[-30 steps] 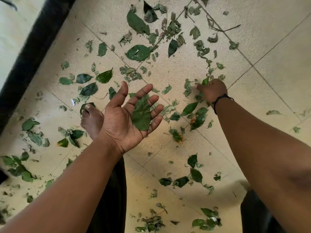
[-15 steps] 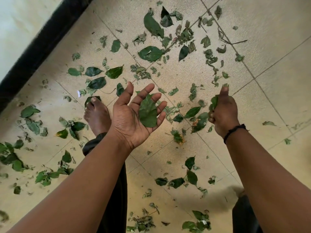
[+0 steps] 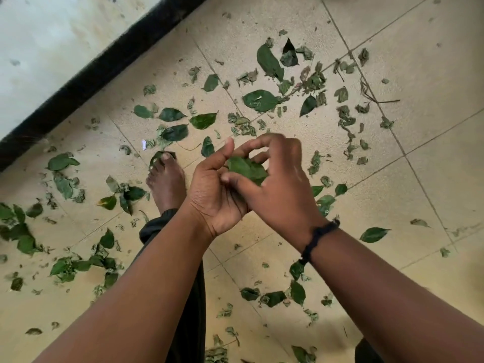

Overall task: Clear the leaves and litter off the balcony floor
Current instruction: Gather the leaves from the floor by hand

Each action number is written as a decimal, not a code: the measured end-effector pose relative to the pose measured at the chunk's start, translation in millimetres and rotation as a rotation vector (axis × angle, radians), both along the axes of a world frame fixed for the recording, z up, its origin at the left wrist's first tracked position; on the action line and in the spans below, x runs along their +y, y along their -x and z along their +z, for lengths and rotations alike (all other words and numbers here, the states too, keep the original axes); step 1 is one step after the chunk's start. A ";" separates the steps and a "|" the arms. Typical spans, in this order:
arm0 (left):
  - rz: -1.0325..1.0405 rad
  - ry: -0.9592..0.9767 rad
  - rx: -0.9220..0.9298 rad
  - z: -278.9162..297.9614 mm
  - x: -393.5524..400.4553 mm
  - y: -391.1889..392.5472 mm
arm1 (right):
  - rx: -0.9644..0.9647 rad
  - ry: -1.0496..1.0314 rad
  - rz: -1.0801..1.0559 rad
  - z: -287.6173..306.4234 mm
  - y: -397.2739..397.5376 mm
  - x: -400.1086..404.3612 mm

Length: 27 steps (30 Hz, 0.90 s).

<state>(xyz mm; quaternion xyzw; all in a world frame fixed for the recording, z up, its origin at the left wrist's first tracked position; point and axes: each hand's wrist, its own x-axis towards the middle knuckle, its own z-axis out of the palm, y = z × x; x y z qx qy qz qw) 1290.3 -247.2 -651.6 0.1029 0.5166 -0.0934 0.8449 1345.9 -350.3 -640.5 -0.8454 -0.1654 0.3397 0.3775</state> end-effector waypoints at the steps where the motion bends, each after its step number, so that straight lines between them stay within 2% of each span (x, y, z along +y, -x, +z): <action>1: 0.001 -0.006 0.005 -0.2 4.9 2.0 | 0.045 -0.057 -0.078 -0.9 -2.6 2.6; 4: 0.031 -0.012 0.020 2.5 22.0 7.8 | 0.233 -0.230 -0.420 -18.5 -19.7 6.6; 5: 0.047 -0.011 0.023 4.5 25.7 8.4 | 0.219 -0.212 -0.472 -31.6 -26.1 2.5; 6: 0.063 -0.015 0.020 6.4 33.0 10.1 | 0.176 -0.139 -0.438 -49.0 -29.9 2.2; 11: 0.052 -0.112 -0.022 14.7 66.7 17.3 | 0.098 0.506 0.250 -152.3 -22.3 9.3; 13: 0.047 -0.139 -0.035 14.9 75.6 19.4 | 0.061 0.627 0.466 -182.5 -10.5 19.5; 16: 0.010 -0.156 -0.030 13.6 78.9 22.0 | -0.105 0.680 0.554 -205.6 4.4 40.6; 18: -0.033 -0.140 -0.022 13.9 77.3 22.3 | -0.108 0.695 0.526 -215.2 8.2 48.3; 21: -0.028 -0.095 -0.005 14.1 77.8 23.5 | 0.056 0.655 0.417 -223.1 5.1 47.4; 25: 0.026 -0.047 0.018 13.5 71.2 29.5 | 0.304 0.347 -0.117 -199.2 -13.8 27.2; 27: 0.066 -0.044 0.046 12.5 62.5 31.7 | 0.433 0.198 -0.274 -164.4 -29.9 18.4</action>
